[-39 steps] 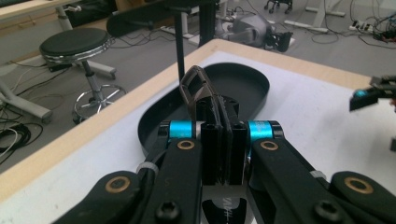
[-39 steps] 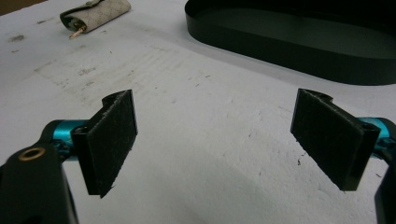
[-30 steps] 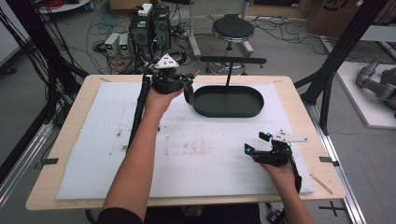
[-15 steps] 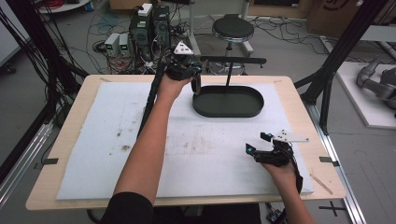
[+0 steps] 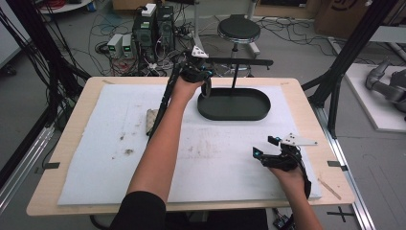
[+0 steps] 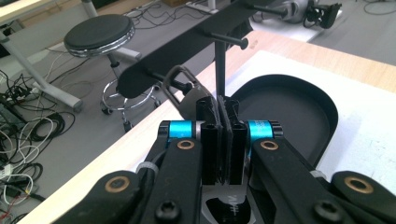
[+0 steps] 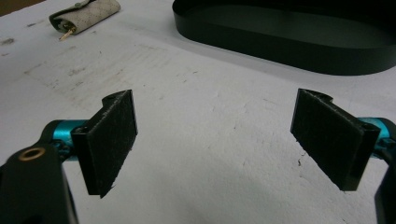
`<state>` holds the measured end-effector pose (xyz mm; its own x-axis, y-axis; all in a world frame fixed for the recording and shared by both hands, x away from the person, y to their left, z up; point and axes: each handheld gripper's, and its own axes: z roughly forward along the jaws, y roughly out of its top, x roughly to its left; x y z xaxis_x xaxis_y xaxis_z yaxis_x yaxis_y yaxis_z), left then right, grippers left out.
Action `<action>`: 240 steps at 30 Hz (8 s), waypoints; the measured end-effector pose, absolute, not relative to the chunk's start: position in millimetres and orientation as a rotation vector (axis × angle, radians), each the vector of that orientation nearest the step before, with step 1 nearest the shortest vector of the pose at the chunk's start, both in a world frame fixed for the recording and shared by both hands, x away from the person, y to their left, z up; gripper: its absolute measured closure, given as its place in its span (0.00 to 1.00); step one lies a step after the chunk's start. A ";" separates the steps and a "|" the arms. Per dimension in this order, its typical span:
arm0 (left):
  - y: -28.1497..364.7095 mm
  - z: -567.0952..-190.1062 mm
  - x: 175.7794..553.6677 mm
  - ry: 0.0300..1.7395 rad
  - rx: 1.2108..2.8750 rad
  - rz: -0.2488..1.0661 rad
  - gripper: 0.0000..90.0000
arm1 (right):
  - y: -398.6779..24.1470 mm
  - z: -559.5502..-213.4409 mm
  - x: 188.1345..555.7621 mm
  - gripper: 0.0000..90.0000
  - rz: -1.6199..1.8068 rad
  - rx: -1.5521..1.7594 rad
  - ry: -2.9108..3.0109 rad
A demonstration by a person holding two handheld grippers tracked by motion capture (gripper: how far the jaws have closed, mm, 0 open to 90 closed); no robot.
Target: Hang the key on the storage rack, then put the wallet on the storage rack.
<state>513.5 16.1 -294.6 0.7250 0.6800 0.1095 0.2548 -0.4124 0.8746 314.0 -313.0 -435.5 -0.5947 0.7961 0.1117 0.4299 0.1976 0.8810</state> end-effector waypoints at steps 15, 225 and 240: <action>0.1 -307.0 524.2 0.710 2.026 0.567 0.97 | -313.0 -435.8 314.8 0.16 1.365 1.154 2.109; -11.8 -362.8 502.7 0.598 2.163 0.378 0.42 | -301.9 -440.5 315.2 0.17 1.300 1.123 2.145; -46.0 -406.1 543.9 0.691 2.246 0.354 0.41 | -303.0 -440.4 314.7 0.17 1.306 1.118 2.141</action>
<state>543.9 -46.0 -406.1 0.8161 0.5764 0.0412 0.3697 -0.5755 0.7295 314.7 -303.0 -440.4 -0.6040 0.7937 0.0715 0.4270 0.2466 0.8700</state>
